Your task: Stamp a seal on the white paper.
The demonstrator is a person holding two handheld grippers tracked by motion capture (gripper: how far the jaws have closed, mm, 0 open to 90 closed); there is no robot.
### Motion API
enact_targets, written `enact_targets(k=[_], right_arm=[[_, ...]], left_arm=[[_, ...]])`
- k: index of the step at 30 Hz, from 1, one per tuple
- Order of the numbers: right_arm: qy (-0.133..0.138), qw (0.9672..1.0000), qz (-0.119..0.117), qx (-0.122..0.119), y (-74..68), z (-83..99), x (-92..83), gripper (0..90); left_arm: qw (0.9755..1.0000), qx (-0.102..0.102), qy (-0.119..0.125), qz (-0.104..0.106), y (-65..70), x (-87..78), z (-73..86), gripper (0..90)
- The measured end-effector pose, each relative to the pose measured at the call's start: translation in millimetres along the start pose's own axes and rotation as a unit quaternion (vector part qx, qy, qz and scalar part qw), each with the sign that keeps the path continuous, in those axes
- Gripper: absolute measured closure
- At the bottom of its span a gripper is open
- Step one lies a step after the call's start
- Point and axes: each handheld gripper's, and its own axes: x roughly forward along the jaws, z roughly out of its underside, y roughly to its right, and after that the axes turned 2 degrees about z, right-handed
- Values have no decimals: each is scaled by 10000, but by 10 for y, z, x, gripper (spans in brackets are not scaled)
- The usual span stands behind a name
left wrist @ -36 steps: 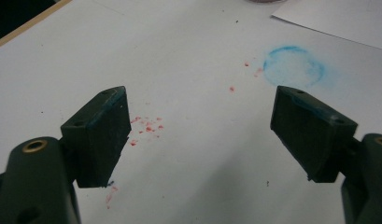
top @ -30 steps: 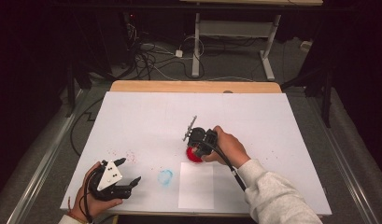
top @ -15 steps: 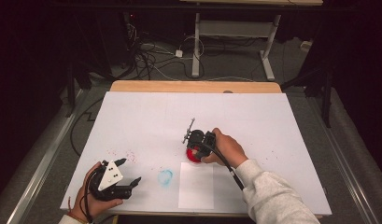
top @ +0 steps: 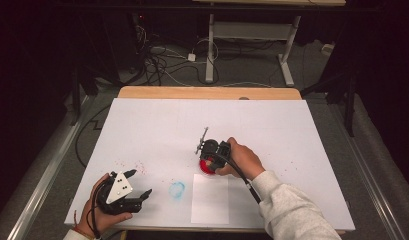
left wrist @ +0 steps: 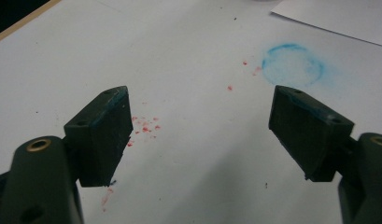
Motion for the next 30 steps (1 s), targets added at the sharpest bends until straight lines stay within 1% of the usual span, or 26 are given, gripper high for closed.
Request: enact_targets(k=[1, 2, 7, 10, 14, 19, 20, 21, 22, 24, 25, 27, 28, 30], right_arm=[[8, 10000, -6, 10, 1, 1, 2, 761], [14, 10000, 12, -3, -4, 0, 4, 761], [-68, 9998, 132, -136, -41, -23, 1, 761], [-29, 9999, 74, -79, -25, -14, 4, 761], [-33, 10000, 15, -82, -5, -13, 5, 761], [-54, 10000, 18, -75, -6, -18, 7, 761], [-63, 9999, 23, -85, -9, -19, 7, 761], [-53, 10000, 30, -78, -12, -20, 10, 761], [-52, 10000, 34, -74, -13, -20, 10, 761], [-59, 9999, 49, -75, -17, -17, 7, 761], [-46, 10000, 43, -57, -14, -14, 8, 761], [-40, 10000, 52, -68, -18, -9, 6, 761], [-32, 10000, 59, -64, -20, -8, 6, 761], [-37, 9999, 68, -81, -19, -6, 3, 761]], left_arm=[[10000, 56, 26, -22, -7, 1, -2, 208], [10000, 3, 1, 0, 0, 1, 0, 208], [10000, 12, 15, -26, 2, -1, -5, 208], [10000, -5, 46, -34, -1, -7, -6, 208], [10000, -42, 66, -28, -19, -4, -1, 208], [9999, -59, 85, -10, -31, -2, 3, 207], [9999, -3, 118, -32, -38, -5, 1, 207], [9999, 3, 125, -34, -39, -10, 2, 208], [9999, -56, 98, -14, -31, -15, 6, 207], [9999, -54, 98, -7, -31, -15, 6, 207], [9999, 5, 118, -27, -35, -10, 1, 207], [9999, 33, 105, -28, -31, -11, -3, 207], [9999, 4, 125, -18, -28, -9, -3, 207], [9999, 14, 111, -24, -30, -8, 0, 207]])
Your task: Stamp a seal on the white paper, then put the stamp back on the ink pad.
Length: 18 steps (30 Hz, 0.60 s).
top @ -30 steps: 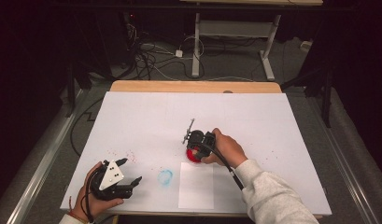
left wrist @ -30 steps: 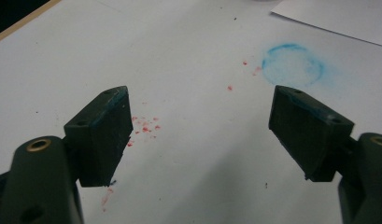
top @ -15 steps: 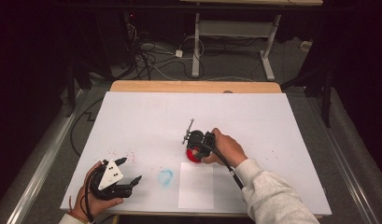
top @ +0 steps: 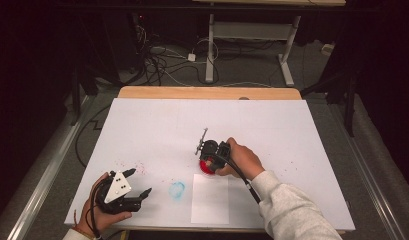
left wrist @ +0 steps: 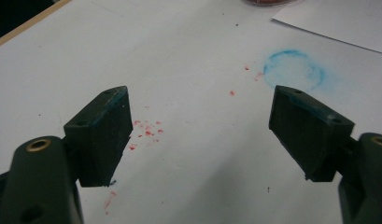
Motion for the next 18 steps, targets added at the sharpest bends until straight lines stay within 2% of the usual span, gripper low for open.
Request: enact_targets(k=[5, 7, 10, 11, 18], right_arm=[[93, 9999, -18, 45, 9, 17, -10, 760], [85, 10000, 45, 27, 8, 21, -47, 760], [356, 9993, 42, 126, 22, 33, -160, 759], [455, 9989, 44, 110, 31, 40, -206, 759], [895, 9958, 130, 150, 56, 103, -544, 758]], left_arm=[[10000, -71, -40, 24, 2, -6, 14, 205], [10000, -73, -36, 30, -2, -8, 11, 205], [10000, -95, -17, 16, -8, -6, 7, 205], [10000, -36, -10, -5, -13, -1, 10, 205], [10000, -62, 7, -54, -9, -34, 26, 196]])
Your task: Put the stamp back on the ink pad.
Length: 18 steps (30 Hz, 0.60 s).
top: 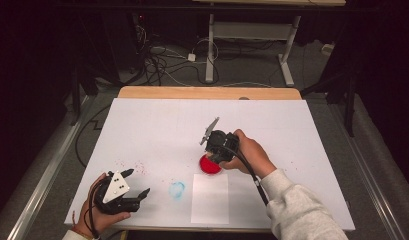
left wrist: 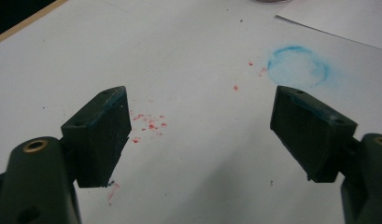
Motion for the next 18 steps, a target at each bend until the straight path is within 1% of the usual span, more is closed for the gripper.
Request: enact_targets(k=[1, 2, 5, 6, 7, 8, 11, 12, 13, 14, 18], right_arm=[[86, 10000, 46, -19, 1, 2, -49, 758], [121, 9999, 15, -8, -11, 8, -94, 758], [226, 9997, 97, -88, -45, 21, -203, 758], [259, 9995, 80, -150, -57, 27, -230, 758], [298, 9995, 70, -117, -78, 36, -258, 758], [324, 9994, 64, -140, -99, 46, -276, 758], [350, 9991, 44, -238, -179, 70, -311, 758], [355, 9989, 26, -317, -205, 76, -316, 758], [338, 9989, 13, -321, -244, 84, -322, 758], [348, 9985, 1, -414, -270, 88, -322, 758], [295, 9978, -125, -587, -407, 110, -299, 758]], left_arm=[[10000, -9, 9, 2, -1, 0, -3, 196], [10000, 20, -4, -15, -5, 0, -7, 196], [10000, 57, -31, -35, 5, 3, -13, 196], [10000, 64, -42, -28, 9, 4, -13, 196], [10000, 68, -53, -19, 14, 6, -13, 196], [9999, 76, -65, -17, 18, 8, -14, 196], [9999, 82, -68, -27, 26, 3, -17, 196], [9999, 81, -73, -26, 27, 2, -17, 196], [9999, 24, -103, -10, 35, 0, -14, 196], [9999, 79, -74, -31, 29, 0, -18, 196], [9999, 89, -92, -25, 30, 12, -22, 196]])
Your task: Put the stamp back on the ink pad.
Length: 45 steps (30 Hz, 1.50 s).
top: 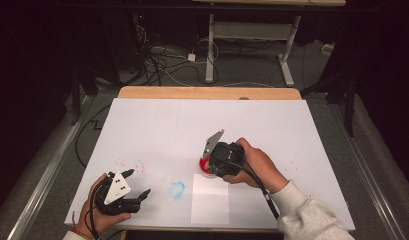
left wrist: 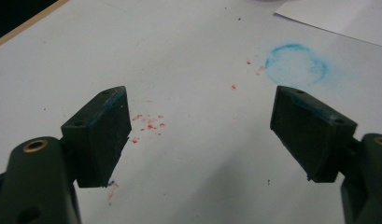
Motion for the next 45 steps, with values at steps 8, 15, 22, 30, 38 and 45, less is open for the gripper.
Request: enact_targets(k=[8, 15, 22, 30, 38, 45], right_arm=[[-158, 9995, -189, -203, -242, 76, 128, 757], [-432, 9981, -300, -324, -389, 166, 388, 757], [-677, 9964, -406, -312, -435, 252, 585, 757], [-797, 9951, -494, -327, -430, 266, 653, 758], [-1003, 9928, -547, -357, -421, 218, 679, 761], [-1065, 9922, -482, -423, -443, 203, 688, 761]], left_arm=[[10000, 16, -17, 11, -2, 7, -2, 196], [10000, -37, -52, 67, 9, 15, -5, 196], [10000, 14, -52, 57, 1, 28, -6, 196], [10000, -2, -42, 28, -5, 22, -4, 196], [10000, 8, -41, 37, 2, 22, -7, 196], [9999, -28, -72, 69, 18, 28, -15, 196]])
